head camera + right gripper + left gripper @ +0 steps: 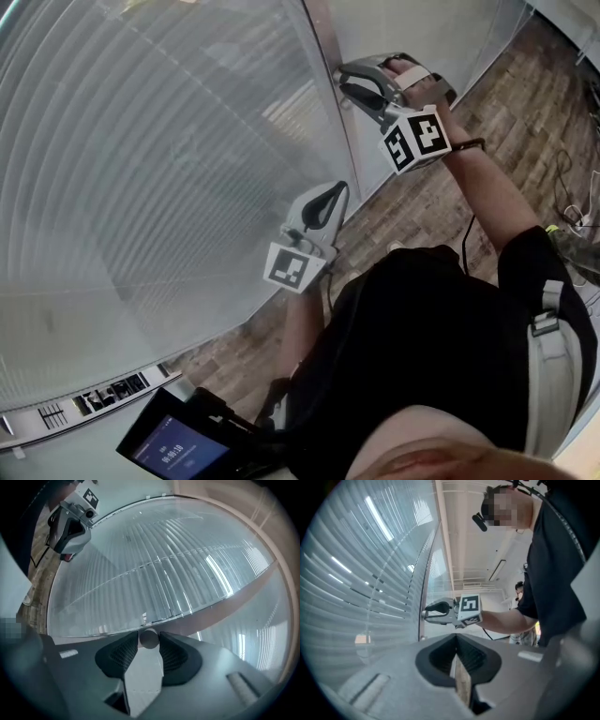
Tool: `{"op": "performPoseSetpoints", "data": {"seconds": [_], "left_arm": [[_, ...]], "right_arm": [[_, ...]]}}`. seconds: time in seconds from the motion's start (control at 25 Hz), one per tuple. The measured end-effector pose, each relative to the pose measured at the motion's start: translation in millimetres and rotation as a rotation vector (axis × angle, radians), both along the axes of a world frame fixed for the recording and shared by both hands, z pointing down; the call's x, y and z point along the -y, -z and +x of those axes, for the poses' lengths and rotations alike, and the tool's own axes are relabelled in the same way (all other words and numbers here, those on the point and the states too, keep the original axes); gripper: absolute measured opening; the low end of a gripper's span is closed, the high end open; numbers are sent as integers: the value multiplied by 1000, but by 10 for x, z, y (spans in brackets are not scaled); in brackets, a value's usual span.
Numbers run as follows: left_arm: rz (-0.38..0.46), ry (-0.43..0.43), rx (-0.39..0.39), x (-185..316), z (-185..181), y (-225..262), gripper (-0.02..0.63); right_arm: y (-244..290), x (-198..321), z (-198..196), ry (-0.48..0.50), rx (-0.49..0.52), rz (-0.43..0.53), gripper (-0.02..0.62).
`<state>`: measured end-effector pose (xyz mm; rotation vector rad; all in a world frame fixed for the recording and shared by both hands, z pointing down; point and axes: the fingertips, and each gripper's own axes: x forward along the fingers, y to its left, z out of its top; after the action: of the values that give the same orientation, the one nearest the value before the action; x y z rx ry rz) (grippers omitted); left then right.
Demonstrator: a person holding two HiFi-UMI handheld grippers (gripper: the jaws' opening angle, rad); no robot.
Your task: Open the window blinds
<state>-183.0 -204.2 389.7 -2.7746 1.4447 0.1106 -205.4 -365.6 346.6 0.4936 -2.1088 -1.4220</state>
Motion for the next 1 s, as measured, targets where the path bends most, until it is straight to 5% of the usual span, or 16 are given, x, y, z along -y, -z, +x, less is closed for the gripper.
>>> {"op": "performPoseSetpoints", "data": {"seconds": [0.2,0.36,1.0], "left_arm": [[4,0,-4,19,4,0,3],[-4,-6,4,3,7,-28,3],[-1,-86,49,-184,89,-115,3]], "right_arm": [[-1,103,48,-39,-9,16,129],[-18,146,92,-70,54,-61,127],[-10,273,316,-164,677,-807,127]]}}
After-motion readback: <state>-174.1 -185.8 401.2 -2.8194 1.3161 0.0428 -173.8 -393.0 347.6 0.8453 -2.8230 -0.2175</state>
